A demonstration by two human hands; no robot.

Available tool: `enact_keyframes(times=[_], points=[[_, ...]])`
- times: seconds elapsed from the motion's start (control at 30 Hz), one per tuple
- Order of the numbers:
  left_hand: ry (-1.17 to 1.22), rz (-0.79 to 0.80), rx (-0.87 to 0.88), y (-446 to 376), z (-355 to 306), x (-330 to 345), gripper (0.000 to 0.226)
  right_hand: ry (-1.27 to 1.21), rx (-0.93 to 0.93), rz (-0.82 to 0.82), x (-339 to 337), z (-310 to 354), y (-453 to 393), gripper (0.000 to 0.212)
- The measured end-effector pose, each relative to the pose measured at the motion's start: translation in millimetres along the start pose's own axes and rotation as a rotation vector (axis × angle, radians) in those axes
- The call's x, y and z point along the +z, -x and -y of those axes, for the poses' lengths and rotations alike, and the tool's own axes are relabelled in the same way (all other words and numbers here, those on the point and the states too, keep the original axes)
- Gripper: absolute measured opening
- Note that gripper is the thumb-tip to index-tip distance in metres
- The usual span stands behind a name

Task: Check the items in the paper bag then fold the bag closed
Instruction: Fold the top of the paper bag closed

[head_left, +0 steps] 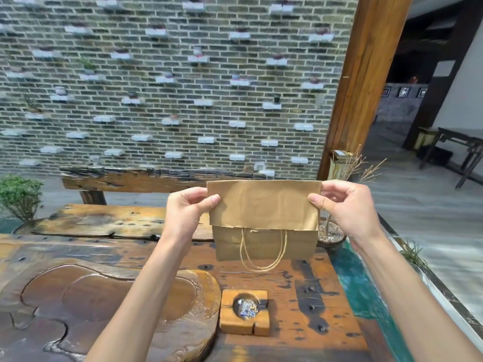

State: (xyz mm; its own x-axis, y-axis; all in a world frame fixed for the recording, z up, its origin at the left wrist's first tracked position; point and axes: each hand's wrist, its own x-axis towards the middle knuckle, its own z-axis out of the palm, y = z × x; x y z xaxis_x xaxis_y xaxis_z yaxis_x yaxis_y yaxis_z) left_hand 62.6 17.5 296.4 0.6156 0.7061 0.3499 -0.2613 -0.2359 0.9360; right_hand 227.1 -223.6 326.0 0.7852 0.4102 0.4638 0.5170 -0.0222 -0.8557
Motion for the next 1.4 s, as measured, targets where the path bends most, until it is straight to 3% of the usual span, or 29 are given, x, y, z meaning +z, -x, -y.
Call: enact_keyframes(times=[0.27,0.5,0.7,1.2,1.4], points=[[0.003,-0.135,0.026,34.0,-35.8,-54.1,0.015,-0.061,-0.050,0.140,40.6,44.6,12.2,0.020],[-0.089,-0.315,0.054,79.5,-65.2,-142.6,0.019,-0.203,-0.056,0.334,118.7,82.5,32.9,0.020],[-0.099,-0.501,0.041,120.1,-88.0,-242.9,0.017,-0.302,-0.063,0.486,214.6,125.1,64.5,0.014],[-0.147,-0.735,0.063,184.3,-115.1,-519.2,0.021,-0.421,-0.127,0.732,493.6,238.8,165.3,0.023],[-0.168,-0.796,0.052,196.9,-113.3,-597.3,0.023,-0.430,-0.138,0.792,578.9,260.8,190.2,0.012]])
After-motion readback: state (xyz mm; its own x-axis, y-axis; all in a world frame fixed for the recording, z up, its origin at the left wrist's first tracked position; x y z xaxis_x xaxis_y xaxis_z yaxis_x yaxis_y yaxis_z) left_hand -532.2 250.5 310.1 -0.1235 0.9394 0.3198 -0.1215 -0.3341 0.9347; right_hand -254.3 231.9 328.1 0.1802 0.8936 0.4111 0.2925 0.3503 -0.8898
